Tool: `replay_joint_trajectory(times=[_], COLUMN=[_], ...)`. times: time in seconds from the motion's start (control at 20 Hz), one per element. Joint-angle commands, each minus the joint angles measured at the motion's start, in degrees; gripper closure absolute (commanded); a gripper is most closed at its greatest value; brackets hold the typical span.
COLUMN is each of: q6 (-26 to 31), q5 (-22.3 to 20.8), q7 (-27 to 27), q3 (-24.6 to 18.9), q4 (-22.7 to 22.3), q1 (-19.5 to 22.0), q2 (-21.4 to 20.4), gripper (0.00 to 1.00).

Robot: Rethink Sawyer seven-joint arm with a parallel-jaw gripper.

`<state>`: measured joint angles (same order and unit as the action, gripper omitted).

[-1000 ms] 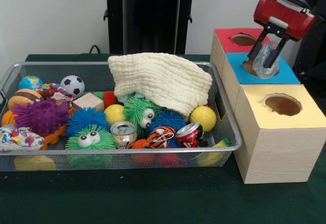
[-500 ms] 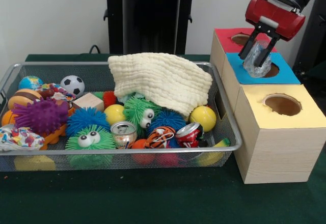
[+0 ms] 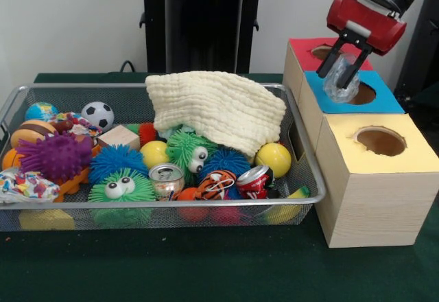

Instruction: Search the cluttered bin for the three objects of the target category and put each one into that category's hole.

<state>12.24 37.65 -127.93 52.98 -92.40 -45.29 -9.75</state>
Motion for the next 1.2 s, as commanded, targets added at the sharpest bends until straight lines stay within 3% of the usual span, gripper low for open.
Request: replay_joint_trajectory(times=[0.05, 0.5, 0.7, 1.2], q6=[3.52, 5.54, 2.98, 2.77], q5=[4.02, 6.34, 7.93, 9.44], q7=[-18.7, -19.96, -20.6, -20.9], q3=[-2.78, -1.36, -3.4, -4.41], q4=[-2.84, -2.8, -5.07, -6.08], q1=[-0.83, -2.71, -3.16, -4.06], q2=[3.28, 5.05, 4.18, 4.41], gripper=[1.0, 1.0, 1.0, 1.0])
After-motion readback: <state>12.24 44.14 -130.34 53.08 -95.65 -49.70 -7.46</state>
